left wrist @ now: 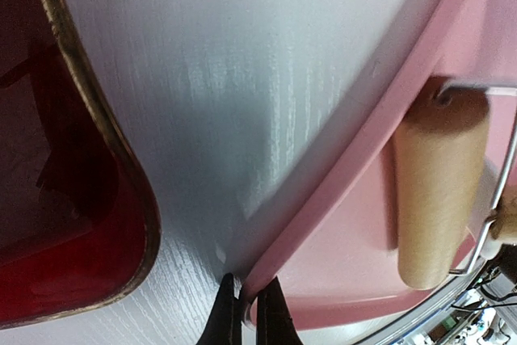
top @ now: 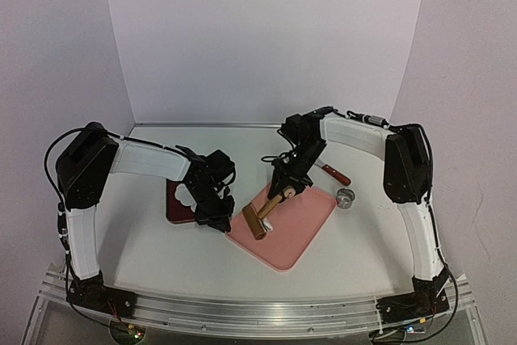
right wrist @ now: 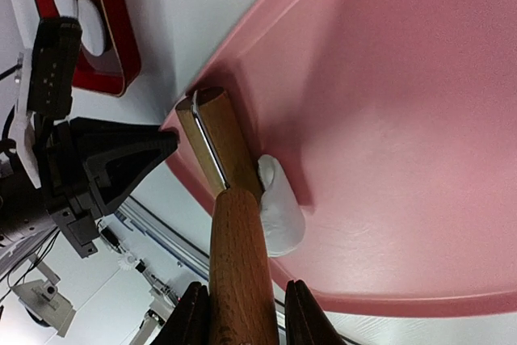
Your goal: Roll out the dumpling wrappers from the dough
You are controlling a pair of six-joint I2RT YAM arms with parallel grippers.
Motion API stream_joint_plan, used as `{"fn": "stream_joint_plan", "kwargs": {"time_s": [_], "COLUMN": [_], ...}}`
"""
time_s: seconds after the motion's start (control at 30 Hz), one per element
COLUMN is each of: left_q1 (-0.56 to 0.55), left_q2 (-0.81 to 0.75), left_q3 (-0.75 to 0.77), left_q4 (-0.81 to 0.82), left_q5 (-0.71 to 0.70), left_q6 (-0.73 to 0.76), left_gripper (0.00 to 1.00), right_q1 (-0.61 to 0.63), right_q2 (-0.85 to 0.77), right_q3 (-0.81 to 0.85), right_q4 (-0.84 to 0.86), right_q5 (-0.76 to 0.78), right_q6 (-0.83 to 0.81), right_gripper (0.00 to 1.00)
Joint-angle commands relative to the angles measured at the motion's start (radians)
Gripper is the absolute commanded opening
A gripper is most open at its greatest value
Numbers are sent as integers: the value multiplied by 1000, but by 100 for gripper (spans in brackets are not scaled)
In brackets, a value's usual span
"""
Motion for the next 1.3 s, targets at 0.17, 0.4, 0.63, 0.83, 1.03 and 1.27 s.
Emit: {"fn": "stream_joint_plan", "kwargs": {"time_s": [0.17, 0.4, 0.63, 0.83, 1.03, 1.27], "left_q1": [-9, -9, -9, -9, -8, -8], "left_q2": [25, -4, -45, -125, -122, -55], "left_q3": [38, 47, 47, 60, 148, 193], "left_q4": [22, 1, -9, -48, -88, -166], "left_q5": [-35, -52, -36, -45, -40, -45], "left_q6": [-24, -23, -8, -9, 43, 68], "left_gripper": [0, 0, 2, 21, 38, 44], "right_q1": [48, 47, 48, 44, 38, 40], "right_q2": [104, -56, -187, -325, -364, -280], "right_q3": [-61, 60, 108, 62, 44, 155], "right_q4": [1, 1, -8, -39, -98, -239], "right_q5": [293, 121, -64, 50, 222, 348], "right_q6": [18, -13, -13, 39, -47, -269], "right_gripper": [0, 0, 0, 0, 0, 0]}}
